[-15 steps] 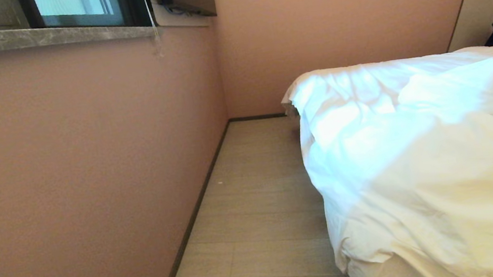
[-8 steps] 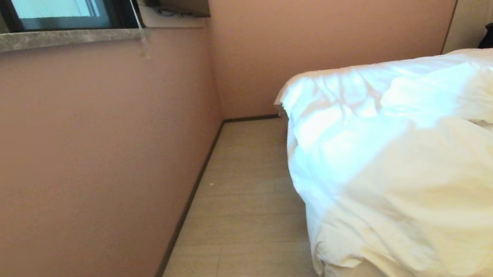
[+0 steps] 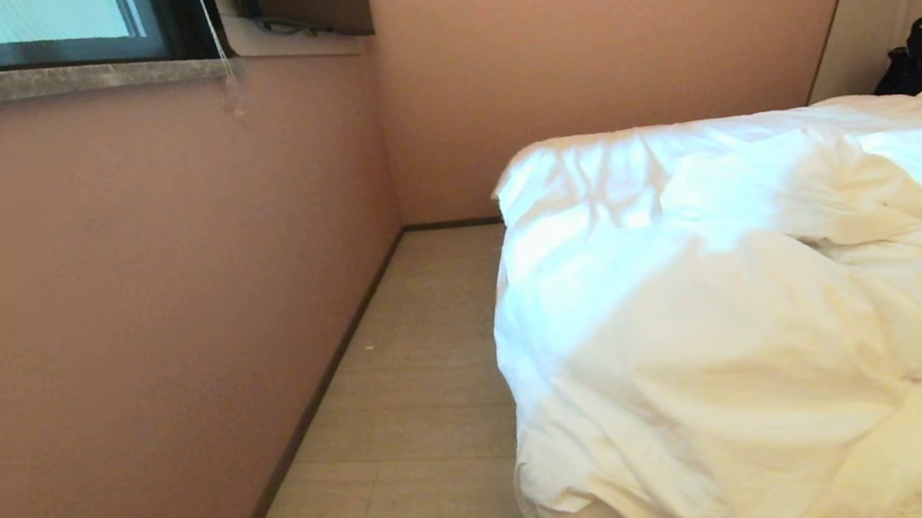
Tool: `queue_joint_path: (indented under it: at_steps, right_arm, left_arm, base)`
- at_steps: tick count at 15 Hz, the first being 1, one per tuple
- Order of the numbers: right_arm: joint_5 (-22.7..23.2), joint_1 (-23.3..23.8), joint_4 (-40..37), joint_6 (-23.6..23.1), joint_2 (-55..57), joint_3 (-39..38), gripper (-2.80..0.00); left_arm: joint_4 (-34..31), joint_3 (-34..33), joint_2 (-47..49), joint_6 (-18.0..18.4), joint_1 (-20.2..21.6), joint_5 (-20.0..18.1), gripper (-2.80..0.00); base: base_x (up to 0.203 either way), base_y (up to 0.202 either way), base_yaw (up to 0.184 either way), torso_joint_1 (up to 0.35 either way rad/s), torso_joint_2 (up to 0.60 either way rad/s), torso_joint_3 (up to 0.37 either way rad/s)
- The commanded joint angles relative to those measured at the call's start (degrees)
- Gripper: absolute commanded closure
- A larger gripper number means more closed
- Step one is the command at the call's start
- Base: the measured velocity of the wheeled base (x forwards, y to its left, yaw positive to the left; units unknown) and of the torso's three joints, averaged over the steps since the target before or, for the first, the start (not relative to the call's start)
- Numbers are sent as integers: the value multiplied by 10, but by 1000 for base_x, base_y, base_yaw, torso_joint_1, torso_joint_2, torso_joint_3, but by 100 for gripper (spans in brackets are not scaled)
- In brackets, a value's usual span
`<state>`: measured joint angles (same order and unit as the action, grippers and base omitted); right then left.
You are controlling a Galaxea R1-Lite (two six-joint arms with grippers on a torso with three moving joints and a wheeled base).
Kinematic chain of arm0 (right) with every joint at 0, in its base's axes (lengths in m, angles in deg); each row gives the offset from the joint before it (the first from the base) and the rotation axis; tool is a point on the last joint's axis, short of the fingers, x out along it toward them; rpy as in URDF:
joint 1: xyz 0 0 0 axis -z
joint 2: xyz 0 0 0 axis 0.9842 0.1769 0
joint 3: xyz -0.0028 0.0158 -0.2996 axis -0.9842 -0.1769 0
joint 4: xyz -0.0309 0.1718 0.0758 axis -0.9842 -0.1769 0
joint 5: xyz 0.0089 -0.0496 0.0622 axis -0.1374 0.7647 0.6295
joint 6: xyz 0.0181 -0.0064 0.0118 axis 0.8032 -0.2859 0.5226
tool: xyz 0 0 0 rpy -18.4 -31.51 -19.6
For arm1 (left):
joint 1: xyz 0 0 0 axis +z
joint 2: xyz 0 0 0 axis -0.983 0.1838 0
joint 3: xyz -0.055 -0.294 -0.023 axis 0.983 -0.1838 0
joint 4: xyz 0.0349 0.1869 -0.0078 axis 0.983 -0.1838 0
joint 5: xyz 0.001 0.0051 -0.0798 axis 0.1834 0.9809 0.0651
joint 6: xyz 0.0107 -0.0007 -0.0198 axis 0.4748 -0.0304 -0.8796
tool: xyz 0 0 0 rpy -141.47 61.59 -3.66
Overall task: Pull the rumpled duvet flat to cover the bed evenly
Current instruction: Hold the folded corner of the quilt
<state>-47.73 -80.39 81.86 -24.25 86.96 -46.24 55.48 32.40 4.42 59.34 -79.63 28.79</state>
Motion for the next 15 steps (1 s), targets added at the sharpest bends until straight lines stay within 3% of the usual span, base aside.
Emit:
queue_joint_path:
  at_steps: [1,12,15]
  right_arm:
    - [0,0,0,1,0,0,0]
    - [0,0,0,3,1,0,0]
    - [0,0,0,3,1,0,0]
  left_arm:
    - [0,0,0,0,0,0,0]
    - [0,0,1,1,0,0,0]
    - [0,0,1,0,0,0,0]
  base:
    - [0,-196,1,1,2,2]
    - [0,-193,0,3,2,3]
    - [0,-91,-2,3,2,1]
